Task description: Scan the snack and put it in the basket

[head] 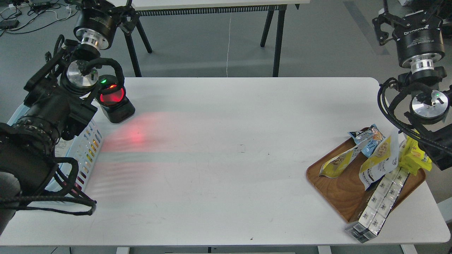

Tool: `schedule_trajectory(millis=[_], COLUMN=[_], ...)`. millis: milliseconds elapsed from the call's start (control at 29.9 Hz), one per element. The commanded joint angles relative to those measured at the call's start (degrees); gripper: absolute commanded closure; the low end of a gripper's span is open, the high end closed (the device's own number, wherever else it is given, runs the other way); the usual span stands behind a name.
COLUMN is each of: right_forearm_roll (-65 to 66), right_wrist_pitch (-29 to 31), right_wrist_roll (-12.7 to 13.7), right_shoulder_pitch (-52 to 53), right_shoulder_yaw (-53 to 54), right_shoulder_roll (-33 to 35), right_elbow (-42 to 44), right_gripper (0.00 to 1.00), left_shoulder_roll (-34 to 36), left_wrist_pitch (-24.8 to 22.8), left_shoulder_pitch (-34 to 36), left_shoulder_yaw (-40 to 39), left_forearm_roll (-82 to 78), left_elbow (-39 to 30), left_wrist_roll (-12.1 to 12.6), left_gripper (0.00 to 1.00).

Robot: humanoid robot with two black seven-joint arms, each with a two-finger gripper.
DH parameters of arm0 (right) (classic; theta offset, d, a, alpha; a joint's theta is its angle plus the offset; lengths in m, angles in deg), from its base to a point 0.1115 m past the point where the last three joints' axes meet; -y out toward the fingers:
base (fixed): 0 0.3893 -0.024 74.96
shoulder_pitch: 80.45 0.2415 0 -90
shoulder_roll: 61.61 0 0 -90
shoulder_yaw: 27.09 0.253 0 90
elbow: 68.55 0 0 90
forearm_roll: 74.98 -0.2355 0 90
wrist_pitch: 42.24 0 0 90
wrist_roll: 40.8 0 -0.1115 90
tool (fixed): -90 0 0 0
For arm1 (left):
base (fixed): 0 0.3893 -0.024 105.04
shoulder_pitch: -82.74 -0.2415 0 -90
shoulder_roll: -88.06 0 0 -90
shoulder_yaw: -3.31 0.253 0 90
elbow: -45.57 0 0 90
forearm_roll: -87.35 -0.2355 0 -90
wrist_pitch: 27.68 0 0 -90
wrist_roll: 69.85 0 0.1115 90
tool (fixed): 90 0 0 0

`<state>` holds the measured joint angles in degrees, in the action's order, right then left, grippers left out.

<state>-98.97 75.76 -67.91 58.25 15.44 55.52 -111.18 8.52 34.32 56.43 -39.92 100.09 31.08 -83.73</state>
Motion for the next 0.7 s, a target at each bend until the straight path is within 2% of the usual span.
schedule_trajectory(millis=[0, 234, 367, 668], right_forearm_roll=[0.08, 3.24, 13.06, 38.82], right_wrist_pitch=[0.00, 0.00, 0.00, 0.00], right_wrist_roll=[0.12, 0.12, 0.12, 0.12], right_shoulder_pitch=[-0.01, 2.88, 7.36, 13.17], right_shoulder_yaw=[-0.51, -2.54, -5.17, -7.73], right_shoulder_roll=[0.03, 2.48, 8.72, 14.88], right_elbow=[0.18, 0.09, -0.53, -5.53], right_gripper=[0.01, 0.01, 0.01, 0.01], left_shoulder_roll=[0.00, 0.35, 0.35, 0.44], left_wrist_pitch=[0.00, 0.00, 0.00, 0.00], left_shoulder_pitch=[0.03, 0.21, 0.12, 0.12], left_shoulder_yaw=[0.16, 0.16, -0.10, -0.10], left_forearm_roll=[0.00, 0.00, 0.09, 0.09], left_elbow=[0.00, 0.00, 0.00, -0.18], left_wrist_roll=[-0.09, 0.08, -0.09, 0.08], left_gripper=[0.00, 0.00, 0.00, 0.00])
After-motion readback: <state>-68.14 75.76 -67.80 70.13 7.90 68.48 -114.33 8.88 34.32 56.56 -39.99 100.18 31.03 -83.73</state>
